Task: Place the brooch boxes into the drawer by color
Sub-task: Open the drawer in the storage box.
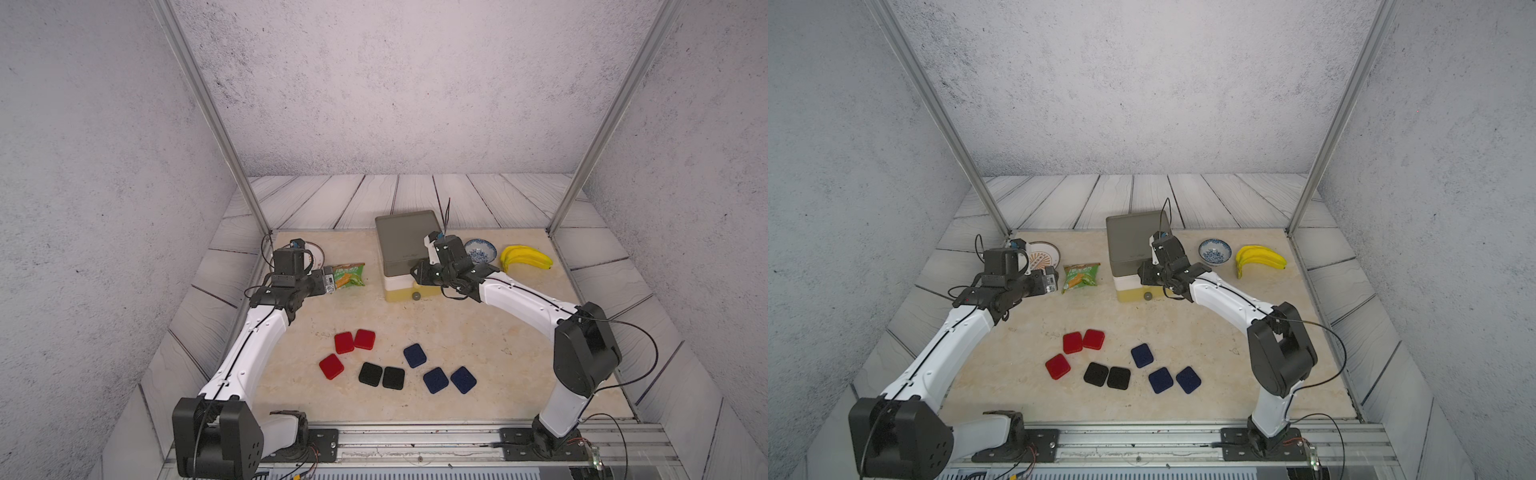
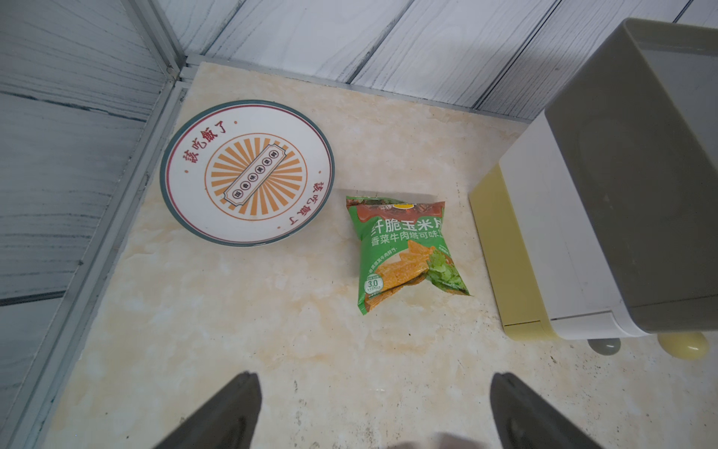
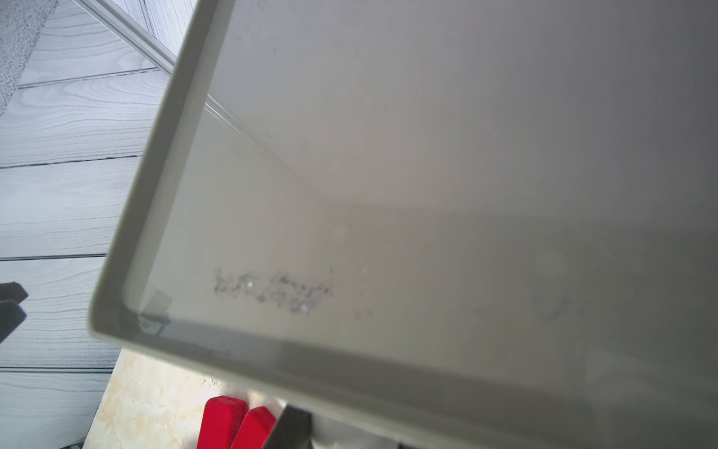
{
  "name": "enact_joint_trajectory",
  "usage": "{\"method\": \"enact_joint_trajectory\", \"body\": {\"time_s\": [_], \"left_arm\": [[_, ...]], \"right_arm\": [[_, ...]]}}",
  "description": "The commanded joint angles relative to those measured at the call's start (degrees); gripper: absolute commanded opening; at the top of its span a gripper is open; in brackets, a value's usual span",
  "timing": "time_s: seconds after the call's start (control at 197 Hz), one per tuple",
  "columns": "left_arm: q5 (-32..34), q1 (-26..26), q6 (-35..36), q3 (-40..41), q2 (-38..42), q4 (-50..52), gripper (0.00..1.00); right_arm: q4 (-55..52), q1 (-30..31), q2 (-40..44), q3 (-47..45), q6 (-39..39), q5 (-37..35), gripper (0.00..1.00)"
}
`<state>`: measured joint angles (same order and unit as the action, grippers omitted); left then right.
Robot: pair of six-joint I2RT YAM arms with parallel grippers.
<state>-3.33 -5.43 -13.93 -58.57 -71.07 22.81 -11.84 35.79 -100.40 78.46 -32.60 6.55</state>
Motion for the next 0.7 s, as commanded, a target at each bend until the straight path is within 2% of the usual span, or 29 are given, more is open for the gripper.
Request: {"method": "enact_joint_trajectory", "body": {"time_s": [0.0,0.132,0.699], "left_arm": [[0.5,-0.3,0.7,-1.0,1.0,0.5,0.99],[0.2,-0.3,0.5,-0.9,0.9,0.5,0.98],[-1.5,-0.3,-0.8,-1.8,-0.1,2.2,0.98]], "right_arm": [[2.1,1.1,1.2,0.6,0.2,-1.3,0.08],[2.3,2.2,2.6,-1.5,-0.3,-0.7,0.04],[0.5,7.2,14.6,-12.2,-1.1,-1.3,0.03]]}}
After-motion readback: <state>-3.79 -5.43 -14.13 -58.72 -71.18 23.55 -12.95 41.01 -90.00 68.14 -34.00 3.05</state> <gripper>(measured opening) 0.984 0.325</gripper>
